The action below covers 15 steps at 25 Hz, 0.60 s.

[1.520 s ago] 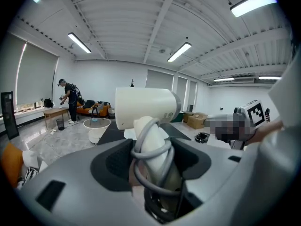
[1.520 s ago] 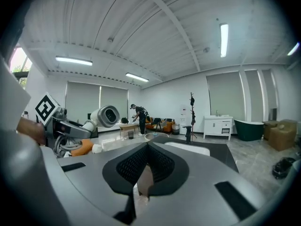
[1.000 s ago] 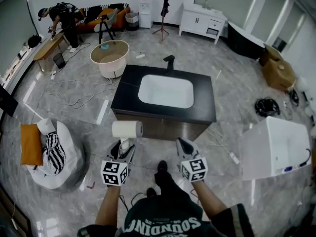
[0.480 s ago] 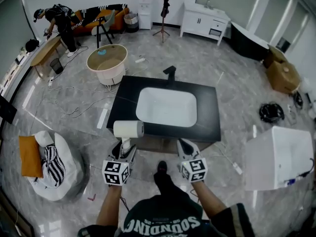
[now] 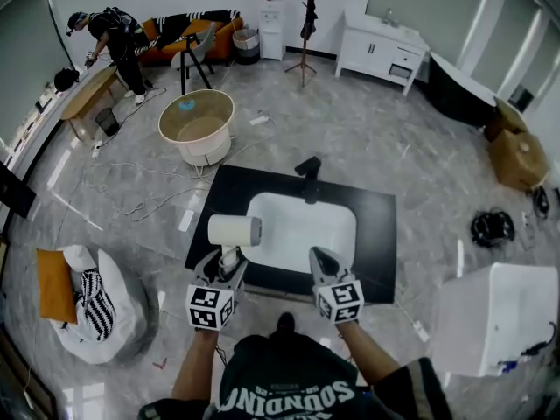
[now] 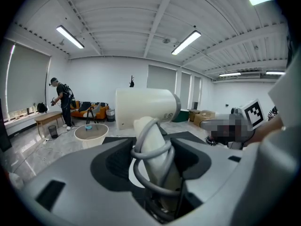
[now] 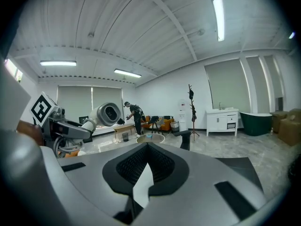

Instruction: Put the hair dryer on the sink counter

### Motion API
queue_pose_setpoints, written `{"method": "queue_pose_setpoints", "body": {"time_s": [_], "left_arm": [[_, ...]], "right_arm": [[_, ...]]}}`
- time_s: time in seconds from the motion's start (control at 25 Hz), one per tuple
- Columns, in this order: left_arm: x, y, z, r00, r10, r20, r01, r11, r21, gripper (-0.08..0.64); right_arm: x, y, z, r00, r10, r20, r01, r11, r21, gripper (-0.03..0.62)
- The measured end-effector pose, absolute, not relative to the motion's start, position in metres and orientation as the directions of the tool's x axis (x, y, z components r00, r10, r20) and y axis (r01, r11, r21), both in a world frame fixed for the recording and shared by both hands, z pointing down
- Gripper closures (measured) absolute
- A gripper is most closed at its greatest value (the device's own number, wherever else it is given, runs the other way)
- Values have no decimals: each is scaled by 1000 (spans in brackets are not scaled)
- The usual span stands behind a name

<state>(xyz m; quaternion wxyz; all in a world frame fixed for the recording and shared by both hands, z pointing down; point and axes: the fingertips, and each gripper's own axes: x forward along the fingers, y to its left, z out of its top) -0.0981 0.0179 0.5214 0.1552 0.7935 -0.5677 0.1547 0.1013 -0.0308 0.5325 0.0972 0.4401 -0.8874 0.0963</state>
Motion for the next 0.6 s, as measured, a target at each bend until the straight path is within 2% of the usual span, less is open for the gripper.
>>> {"method": "queue_pose_setpoints", "body": {"time_s": [0.6], "left_arm": [[-124, -69, 517, 295, -863, 411, -955, -284, 90, 308]], "right_arm": [[75, -106, 520, -613, -746, 261, -782, 619, -68, 592]]}}
